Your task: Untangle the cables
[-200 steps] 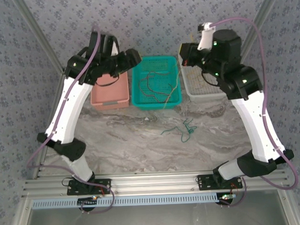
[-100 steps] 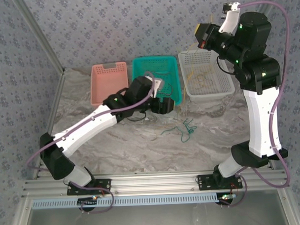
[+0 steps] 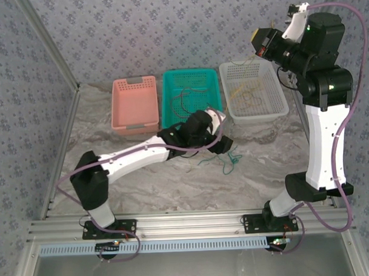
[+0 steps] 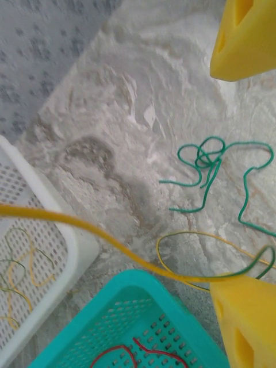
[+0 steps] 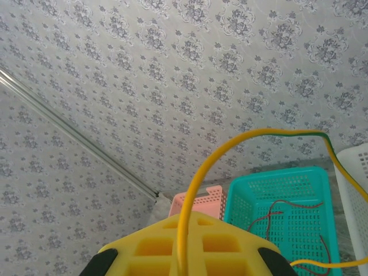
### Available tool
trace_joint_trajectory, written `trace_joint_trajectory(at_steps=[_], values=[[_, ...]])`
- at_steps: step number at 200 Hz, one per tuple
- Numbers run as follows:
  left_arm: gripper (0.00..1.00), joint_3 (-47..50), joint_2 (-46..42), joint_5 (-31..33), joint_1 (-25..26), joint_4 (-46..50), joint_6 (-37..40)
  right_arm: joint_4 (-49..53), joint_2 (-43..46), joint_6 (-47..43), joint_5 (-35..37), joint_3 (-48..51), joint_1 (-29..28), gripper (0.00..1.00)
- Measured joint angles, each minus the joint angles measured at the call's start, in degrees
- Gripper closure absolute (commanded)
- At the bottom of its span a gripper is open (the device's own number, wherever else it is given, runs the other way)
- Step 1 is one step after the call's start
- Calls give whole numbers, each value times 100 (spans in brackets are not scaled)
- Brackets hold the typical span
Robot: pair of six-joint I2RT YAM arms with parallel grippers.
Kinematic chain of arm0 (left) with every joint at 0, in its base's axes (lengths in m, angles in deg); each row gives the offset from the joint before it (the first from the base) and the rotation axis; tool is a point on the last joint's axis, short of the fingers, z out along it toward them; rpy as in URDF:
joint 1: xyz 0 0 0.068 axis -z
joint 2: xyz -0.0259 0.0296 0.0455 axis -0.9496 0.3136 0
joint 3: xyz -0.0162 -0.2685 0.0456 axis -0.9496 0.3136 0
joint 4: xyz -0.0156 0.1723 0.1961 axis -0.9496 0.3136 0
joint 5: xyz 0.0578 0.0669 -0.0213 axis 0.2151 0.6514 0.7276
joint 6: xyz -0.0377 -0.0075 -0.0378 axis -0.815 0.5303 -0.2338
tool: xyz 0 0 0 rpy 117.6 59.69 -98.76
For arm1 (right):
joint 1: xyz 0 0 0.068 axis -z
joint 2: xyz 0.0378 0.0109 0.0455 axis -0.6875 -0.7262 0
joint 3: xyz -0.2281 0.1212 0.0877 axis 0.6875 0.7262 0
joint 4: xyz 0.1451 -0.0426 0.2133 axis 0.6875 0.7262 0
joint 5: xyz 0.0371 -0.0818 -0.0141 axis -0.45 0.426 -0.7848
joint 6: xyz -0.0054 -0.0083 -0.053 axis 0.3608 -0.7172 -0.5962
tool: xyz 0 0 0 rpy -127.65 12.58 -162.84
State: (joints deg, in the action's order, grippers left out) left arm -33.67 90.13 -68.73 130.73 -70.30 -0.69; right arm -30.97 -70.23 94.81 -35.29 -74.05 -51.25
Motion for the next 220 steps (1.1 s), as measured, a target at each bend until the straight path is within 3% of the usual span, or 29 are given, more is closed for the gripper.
trace_joint_trajectory(at_steps=[11, 19, 25, 28, 41, 70, 95, 146, 173, 199, 220], values=[[24, -79, 243, 260, 31, 0, 52, 0, 0, 42, -46, 0, 26, 100], [46, -170, 428, 472, 24, 17, 55, 0, 7, 57, -79, 2, 35, 100], [74, -264, 555, 605, 2, 59, 83, 0, 11, 74, -98, 9, 46, 100], [83, -319, 621, 678, -11, 85, 44, -2, 17, 76, -103, 17, 46, 100], [100, -549, 824, 949, -81, 197, 24, 2, 66, 85, -133, 94, 76, 100], [100, -782, 776, 1373, -199, 332, -26, -7, 181, 98, -160, 297, 289, 100], [100, -1167, 503, 1239, -232, 542, -39, -122, 212, 142, -157, 470, 439, 100], [100, -3939, 636, 289, -439, 1244, -116, -625, 42, 214, -114, 549, 612, 100], [100, -6203, 1491, -170, -662, 1440, -334, -986, -162, 341, -114, 542, 817, 100], [100, -8758, 3040, -525, -881, 1502, -708, -1266, -442, 396, -105, 474, 1023, 100], [100, -9381, 3906, -708, -1062, 1193, -1241, -1545, -671, 400, -90, 474, 1180, 100]])
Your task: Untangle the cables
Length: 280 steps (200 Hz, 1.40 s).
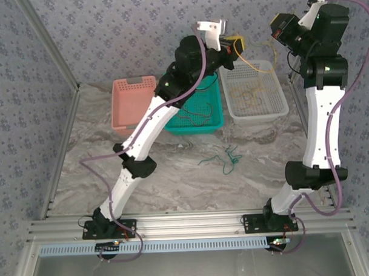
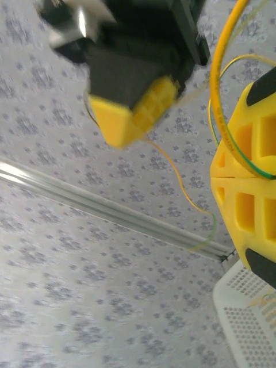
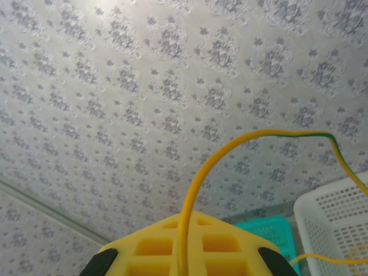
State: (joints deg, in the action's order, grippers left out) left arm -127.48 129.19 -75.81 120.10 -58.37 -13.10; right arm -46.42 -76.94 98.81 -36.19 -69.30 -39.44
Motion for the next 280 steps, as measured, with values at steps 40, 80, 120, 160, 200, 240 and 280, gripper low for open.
trace_joint_trajectory(at_steps=[40, 80, 120, 160, 200, 240, 280], values=[[100, 879, 957, -107, -299, -1023, -1128, -573, -557, 26, -7, 0, 348, 100], [100, 922, 1862, -160, -330, -1386, -1899, -785, -1239, 46, -48, 13, 507, 100], [100, 922, 1941, -160, -273, -1576, -2197, -704, -1556, 39, -52, 20, 535, 100], [63, 931, 1941, -267, -264, -1641, -2446, -621, -1574, 37, -48, 251, 562, 100], [15, 931, 1941, -369, -229, -1355, -2406, -424, -1790, 37, 24, 503, 629, 100], [11, 931, 1932, -105, -133, -426, -2065, 173, -2444, 37, 221, 42, 719, 100], [11, 931, 1873, 251, -61, 538, -1814, 911, -3143, -42, 256, -726, 717, 67]])
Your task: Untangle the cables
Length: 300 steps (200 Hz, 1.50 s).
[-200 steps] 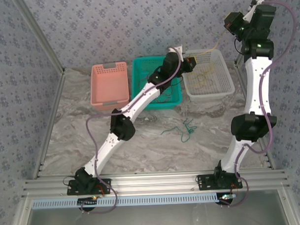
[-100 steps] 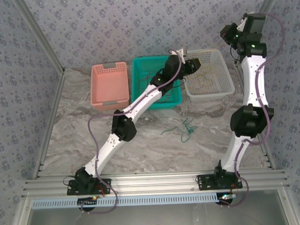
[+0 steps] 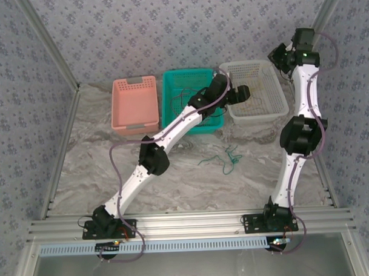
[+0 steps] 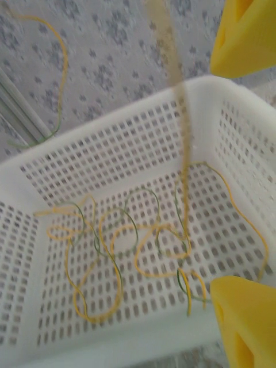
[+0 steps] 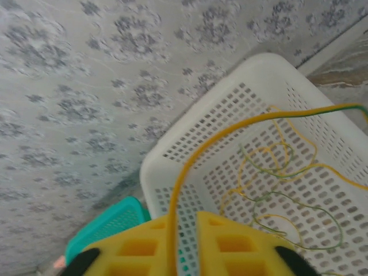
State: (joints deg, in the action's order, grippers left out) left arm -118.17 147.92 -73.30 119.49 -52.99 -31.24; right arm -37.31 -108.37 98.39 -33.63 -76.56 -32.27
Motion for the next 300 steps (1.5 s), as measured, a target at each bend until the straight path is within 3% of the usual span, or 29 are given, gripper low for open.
trace_joint_trajectory(at_steps=[49, 84, 117, 135, 174, 197, 223, 248, 269, 300], values=[[9, 0, -302, 557, 26, 907, 168, 496, -50, -223, -66, -166, -22, 39], [11, 11, -737, 1102, 66, 1768, 210, 737, 155, -407, 90, -9, -76, 37], [12, 330, -1316, 1641, 131, 2542, 302, 551, 1384, -584, 424, 1561, -179, 37], [12, 1305, -1978, 1762, 138, 2583, 365, 258, 2490, -619, 603, 2846, -297, 39], [13, 5077, -4229, 1633, -63, 1598, 142, -260, 4951, -601, 876, 5576, -1010, 42], [23, 6264, -5058, 1530, -260, 1397, -122, -317, 5805, -483, 907, 6913, -1622, 43], [35, 7333, -5755, 1069, -299, 1329, -890, -326, 6151, -192, 881, 8249, -2238, 43], [44, 8242, -6065, 529, -48, 1215, -2070, -323, 6168, 35, 885, 8894, -2841, 45], [43, 8999, -6089, 149, 304, 728, -3123, -393, 6188, 240, 903, 9204, -3204, 42], [39, 9624, -6089, -245, 616, 205, -4242, -428, 6236, 494, 1012, 9770, -3268, 36]])
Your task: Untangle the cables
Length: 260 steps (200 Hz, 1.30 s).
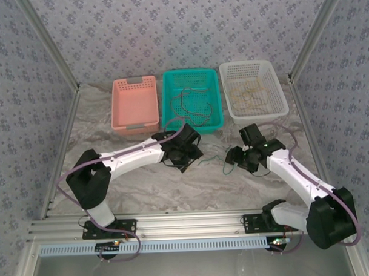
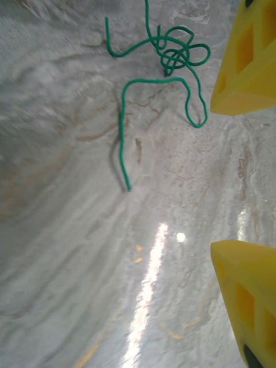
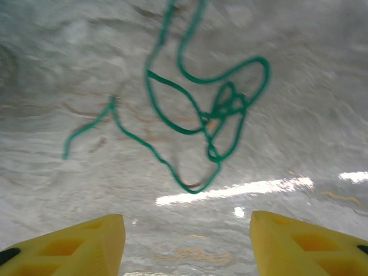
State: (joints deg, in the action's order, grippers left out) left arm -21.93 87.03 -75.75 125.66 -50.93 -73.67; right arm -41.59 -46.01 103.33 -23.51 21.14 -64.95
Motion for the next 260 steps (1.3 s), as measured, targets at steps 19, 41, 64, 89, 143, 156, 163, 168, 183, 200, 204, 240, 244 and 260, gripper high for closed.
trace_joint_trajectory(at_steps=[19, 41, 64, 89, 143, 156, 163, 168, 183, 200, 204, 240, 244, 260], values=[[37, 39, 0, -61, 22, -299, -422, -52, -157, -17, 50, 61, 4, 35], [34, 39, 11, -59, 59, -608, -791, -249, -684, -87, 79, 7, 4, 37], [32, 39, 107, -83, 216, -870, -1097, -479, -1207, -205, 107, 4, 20, 48], [31, 39, 258, -101, 365, -1058, -1329, -758, -1604, -280, 144, -2, 83, 73], [26, 50, 608, -83, 503, -1663, -1827, -1141, -1709, -199, 87, -2, 50, 100], [26, 50, 695, -50, 503, -1779, -1902, -1167, -1497, -173, 81, 24, 9, 100], [25, 50, 741, -31, 503, -1843, -1937, -1178, -1333, -155, 66, 57, -9, 100], [25, 50, 776, -9, 501, -1886, -1965, -1180, -1217, -146, 50, 81, -24, 100], [25, 48, 896, 48, 496, -1987, -1991, -1178, -938, -105, 35, 149, -79, 100], [24, 44, 1051, 101, 496, -2068, -2009, -1172, -767, -46, 4, 219, -199, 100], [24, 37, 1078, 101, 496, -2072, -2009, -1172, -743, -24, -2, 236, -236, 100], [25, -26, 1200, 280, 496, -2107, -1978, -1054, -568, 76, -22, 435, -481, 100], [25, -26, 1200, 317, 496, -2131, -1976, -1045, -544, 87, -22, 450, -496, 100], [25, -26, 1182, 431, 496, -2166, -1976, -1001, -490, 125, -24, 490, -516, 100]])
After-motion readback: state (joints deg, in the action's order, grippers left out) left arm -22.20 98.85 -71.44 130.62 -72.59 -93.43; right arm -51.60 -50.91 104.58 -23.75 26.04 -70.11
